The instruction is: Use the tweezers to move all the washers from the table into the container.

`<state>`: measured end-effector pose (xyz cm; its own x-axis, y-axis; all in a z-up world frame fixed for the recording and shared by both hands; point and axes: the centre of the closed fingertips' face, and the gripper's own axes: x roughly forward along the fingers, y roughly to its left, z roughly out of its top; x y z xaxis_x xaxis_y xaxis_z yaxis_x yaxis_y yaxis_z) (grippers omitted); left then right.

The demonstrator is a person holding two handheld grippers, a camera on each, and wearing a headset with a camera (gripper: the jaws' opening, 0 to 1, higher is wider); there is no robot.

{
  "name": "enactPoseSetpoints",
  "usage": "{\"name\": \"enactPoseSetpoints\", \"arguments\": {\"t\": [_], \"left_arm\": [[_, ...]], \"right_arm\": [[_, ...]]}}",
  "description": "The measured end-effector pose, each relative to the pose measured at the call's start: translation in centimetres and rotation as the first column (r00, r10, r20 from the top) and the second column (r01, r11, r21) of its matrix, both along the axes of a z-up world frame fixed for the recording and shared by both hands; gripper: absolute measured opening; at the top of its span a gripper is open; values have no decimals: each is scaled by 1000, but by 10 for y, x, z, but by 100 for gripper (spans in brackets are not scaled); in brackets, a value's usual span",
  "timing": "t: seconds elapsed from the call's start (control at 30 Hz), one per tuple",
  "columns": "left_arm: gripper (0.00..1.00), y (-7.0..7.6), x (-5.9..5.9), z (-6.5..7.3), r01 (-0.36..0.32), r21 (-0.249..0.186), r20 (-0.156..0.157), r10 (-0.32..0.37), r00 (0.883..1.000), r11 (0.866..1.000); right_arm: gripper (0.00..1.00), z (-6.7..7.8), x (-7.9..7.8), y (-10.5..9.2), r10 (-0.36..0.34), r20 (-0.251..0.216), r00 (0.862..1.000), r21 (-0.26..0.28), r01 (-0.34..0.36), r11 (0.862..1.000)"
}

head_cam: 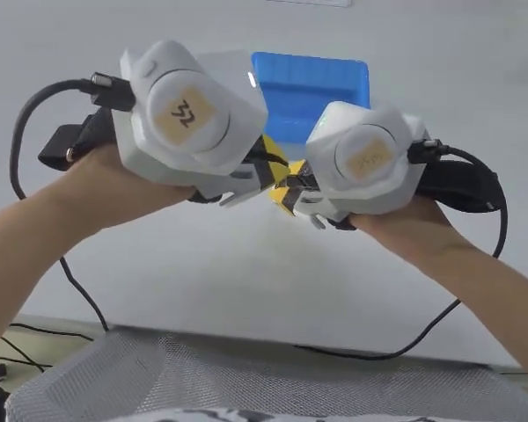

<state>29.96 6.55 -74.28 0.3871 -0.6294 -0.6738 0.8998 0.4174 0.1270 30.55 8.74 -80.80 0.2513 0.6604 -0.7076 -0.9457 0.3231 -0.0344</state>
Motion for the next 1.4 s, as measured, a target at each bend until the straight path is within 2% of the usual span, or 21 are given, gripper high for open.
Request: {"name": "enactPoseSetpoints", "arguments": {"t": [0.27,0.57,0.67,1.17,1.4], "left_arm": [[0,-1,-1,-4,5,11,-10,-5,1000,1000],[0,-2,-1,-4,8,17,1,-8,1000,1000],[0,-1,-1,-5,0,8,-8,0,1000,1000],[0,1,1,-5,-1,15,5,1,1000,1000],[0,0,1,-6,-3,9,-1,3,1000,1000]], "right_arm": [[7,-4,-1,-3,-14,-28,1000,4,14,1000],[6,-2,-3,0,-5,-15,1000,4,5,1000],[6,-2,-3,0,-8,-18,1000,7,9,1000],[6,-2,-2,1,-3,1,1000,-6,3,1000],[6,-3,-2,0,1,1,1000,-8,-1,1000]]}}
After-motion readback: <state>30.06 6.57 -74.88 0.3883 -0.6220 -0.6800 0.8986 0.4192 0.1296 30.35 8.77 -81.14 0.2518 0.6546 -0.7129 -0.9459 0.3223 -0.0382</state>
